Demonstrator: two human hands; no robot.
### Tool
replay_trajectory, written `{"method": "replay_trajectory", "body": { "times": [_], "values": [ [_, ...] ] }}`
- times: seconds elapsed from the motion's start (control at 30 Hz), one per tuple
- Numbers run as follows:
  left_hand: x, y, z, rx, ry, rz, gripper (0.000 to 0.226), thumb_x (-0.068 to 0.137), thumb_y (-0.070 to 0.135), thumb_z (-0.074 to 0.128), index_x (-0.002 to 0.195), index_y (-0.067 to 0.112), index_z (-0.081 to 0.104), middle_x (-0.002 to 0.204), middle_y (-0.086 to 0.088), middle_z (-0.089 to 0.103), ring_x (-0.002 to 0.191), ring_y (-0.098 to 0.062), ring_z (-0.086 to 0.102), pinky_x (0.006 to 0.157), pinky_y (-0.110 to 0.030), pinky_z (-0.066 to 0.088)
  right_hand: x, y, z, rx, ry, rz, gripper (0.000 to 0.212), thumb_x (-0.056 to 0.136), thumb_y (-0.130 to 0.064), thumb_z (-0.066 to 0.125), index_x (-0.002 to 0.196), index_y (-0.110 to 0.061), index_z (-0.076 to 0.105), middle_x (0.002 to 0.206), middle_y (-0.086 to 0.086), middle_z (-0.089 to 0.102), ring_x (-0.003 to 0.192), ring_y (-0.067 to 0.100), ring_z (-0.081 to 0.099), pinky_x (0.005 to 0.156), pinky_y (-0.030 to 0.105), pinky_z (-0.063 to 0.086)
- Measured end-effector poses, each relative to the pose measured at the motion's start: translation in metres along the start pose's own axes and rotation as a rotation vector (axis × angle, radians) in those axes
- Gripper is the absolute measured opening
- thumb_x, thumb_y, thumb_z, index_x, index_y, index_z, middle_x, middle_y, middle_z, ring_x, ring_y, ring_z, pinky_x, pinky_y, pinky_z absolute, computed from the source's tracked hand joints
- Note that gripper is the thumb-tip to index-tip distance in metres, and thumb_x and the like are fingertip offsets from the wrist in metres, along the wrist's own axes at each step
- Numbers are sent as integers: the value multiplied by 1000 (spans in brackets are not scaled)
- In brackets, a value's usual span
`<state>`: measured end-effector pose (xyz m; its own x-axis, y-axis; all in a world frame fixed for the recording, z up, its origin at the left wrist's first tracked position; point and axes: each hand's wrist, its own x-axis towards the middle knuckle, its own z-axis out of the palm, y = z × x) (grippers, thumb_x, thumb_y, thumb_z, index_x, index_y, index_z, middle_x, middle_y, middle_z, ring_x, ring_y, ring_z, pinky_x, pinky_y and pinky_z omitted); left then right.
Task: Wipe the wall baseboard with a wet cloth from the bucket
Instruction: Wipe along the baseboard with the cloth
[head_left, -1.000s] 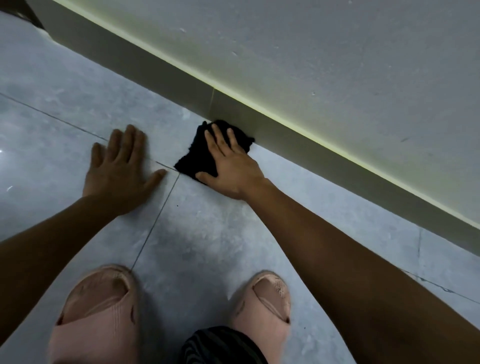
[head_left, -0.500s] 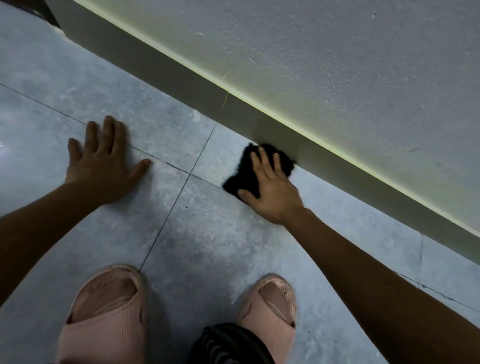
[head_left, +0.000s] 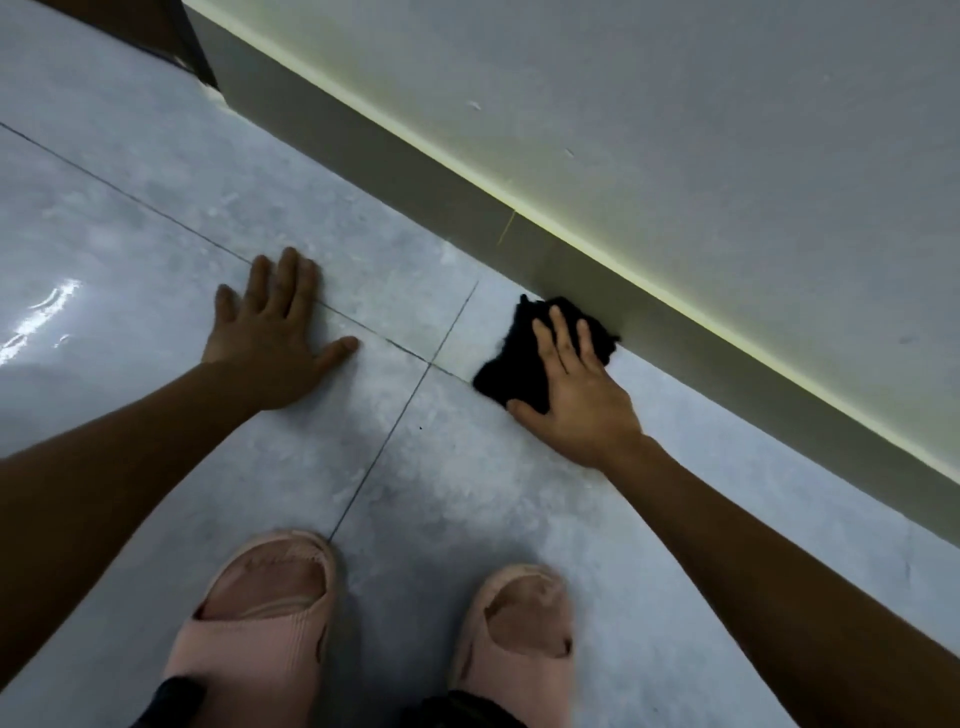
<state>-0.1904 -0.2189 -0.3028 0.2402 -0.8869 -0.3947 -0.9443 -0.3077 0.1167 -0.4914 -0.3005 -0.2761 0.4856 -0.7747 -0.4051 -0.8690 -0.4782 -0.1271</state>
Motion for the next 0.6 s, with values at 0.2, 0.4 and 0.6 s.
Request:
{"method": "replay_trajectory", "body": {
  "times": [0.2, 0.4, 0.6],
  "values": [
    [1, -6, 13, -21, 55, 8, 94, 79, 75, 11, 149, 17, -15, 158, -6, -20, 146, -28, -16, 115, -55, -1, 17, -19, 0, -55, -13, -78, 91, 86, -60, 43, 152, -23, -8, 159, -4, -18, 145, 24, -15, 113, 41, 24],
    [-2, -16, 20, -74, 118, 28, 90, 78, 73, 6, 150, 21, -9, 160, -2, -14, 146, -23, -15, 116, -50, -4, 89, -97, -17, -83, -60, -287, 94, 85, -57, 47, 153, -19, -6, 160, 1, -15, 145, 31, -13, 116, 45, 14],
    [1, -34, 17, -132, 194, -41, 75, 90, 59, 11, 151, 19, -4, 160, -6, -11, 146, -22, -11, 116, -45, -6, 96, -108, -10, -1, -28, -271, 95, 84, -57, 49, 152, -20, -7, 159, -2, -17, 145, 25, -15, 116, 44, 18]
  ]
}}
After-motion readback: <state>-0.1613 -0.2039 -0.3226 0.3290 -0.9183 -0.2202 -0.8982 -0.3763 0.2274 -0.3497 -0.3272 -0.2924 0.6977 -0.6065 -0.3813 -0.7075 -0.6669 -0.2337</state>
